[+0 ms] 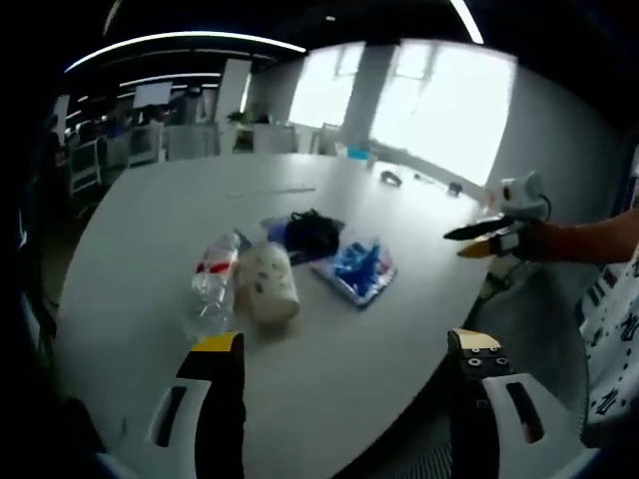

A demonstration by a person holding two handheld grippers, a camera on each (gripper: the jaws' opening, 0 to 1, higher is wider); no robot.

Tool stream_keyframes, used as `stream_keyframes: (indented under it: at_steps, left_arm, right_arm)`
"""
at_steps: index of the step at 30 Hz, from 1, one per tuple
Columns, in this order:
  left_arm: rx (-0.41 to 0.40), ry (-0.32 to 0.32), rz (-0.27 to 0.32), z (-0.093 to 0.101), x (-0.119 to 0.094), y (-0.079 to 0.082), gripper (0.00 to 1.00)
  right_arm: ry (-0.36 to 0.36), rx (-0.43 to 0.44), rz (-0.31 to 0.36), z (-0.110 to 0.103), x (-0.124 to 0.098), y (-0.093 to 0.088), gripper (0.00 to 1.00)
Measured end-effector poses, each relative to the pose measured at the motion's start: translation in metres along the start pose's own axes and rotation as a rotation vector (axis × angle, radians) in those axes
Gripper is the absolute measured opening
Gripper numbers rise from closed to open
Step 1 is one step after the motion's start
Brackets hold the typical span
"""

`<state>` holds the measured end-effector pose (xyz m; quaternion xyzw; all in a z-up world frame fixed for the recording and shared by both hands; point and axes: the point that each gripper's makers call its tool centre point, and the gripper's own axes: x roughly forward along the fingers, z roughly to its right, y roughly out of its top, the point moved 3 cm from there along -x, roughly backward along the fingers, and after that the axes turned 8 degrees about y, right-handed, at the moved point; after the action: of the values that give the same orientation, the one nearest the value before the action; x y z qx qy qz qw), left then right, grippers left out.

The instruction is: Arrange the tabletop items into an orderly group along one side of the table until the central work area is clear of visible clutter.

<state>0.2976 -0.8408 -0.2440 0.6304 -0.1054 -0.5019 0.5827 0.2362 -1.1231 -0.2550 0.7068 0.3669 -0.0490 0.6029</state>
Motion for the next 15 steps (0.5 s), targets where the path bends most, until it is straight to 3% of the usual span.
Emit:
stream_keyframes:
  at_steps: [15]
  left_arm:
    - [0.053, -0.041, 0.016, 0.010, 0.020, 0.022, 0.79]
  right_arm:
    - [0.000, -0.018, 0.018, 0.005, 0.006, 0.013, 0.60]
